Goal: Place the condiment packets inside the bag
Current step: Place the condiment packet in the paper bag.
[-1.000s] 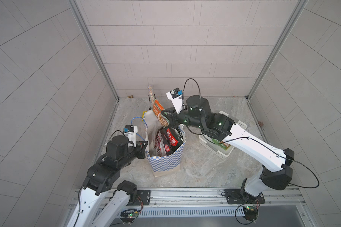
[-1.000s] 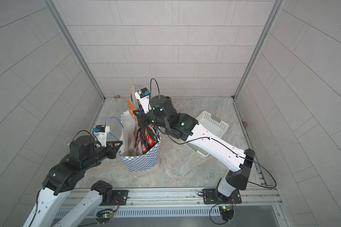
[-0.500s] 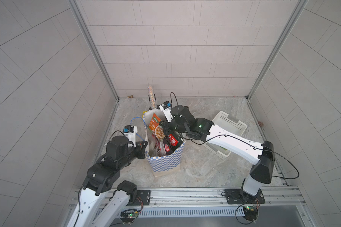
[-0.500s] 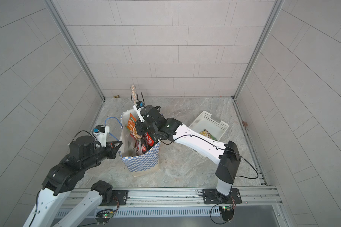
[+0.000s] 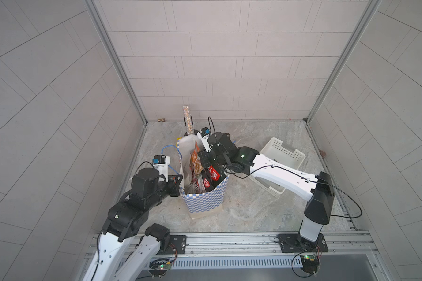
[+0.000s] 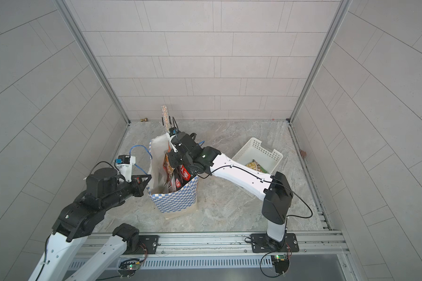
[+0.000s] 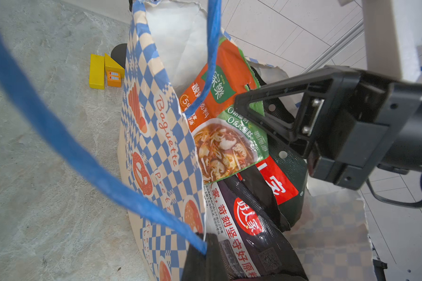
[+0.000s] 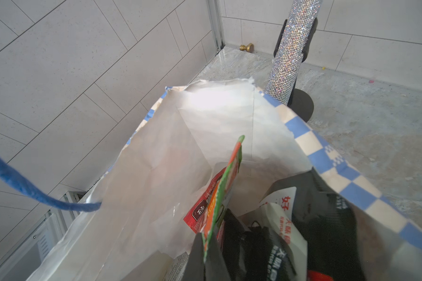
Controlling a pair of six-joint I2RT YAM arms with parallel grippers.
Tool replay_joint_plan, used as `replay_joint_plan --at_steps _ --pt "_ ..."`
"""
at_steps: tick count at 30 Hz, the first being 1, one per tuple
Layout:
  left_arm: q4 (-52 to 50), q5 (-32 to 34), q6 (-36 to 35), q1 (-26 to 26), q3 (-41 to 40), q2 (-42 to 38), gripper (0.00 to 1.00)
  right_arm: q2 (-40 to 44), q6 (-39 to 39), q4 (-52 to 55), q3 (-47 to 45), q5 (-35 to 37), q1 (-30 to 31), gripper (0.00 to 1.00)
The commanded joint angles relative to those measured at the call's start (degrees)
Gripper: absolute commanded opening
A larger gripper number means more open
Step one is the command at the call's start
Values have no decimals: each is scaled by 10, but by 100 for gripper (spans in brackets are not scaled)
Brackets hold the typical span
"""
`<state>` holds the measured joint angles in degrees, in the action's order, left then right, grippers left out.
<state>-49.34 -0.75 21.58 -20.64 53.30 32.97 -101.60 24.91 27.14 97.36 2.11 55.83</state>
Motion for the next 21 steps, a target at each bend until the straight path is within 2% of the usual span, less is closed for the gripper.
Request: replay_joint_plan --at_steps 1,6,13,18,21 --pt "24 -14 -5 -3 4 1 0 59 7 0 2 5 -10 0" --pt "28 -16 -2 -3 2 4 0 58 27 -7 -14 -11 -18 0" --pt "25 -16 0 -3 5 3 0 -9 47 -7 11 -68 -18 0" --pt "20 -11 -3 -3 8 1 0 -3 34 3 21 -69 -18 20" --pt "21 -10 -3 -3 7 2 0 23 13 10 13 -66 -19 27"
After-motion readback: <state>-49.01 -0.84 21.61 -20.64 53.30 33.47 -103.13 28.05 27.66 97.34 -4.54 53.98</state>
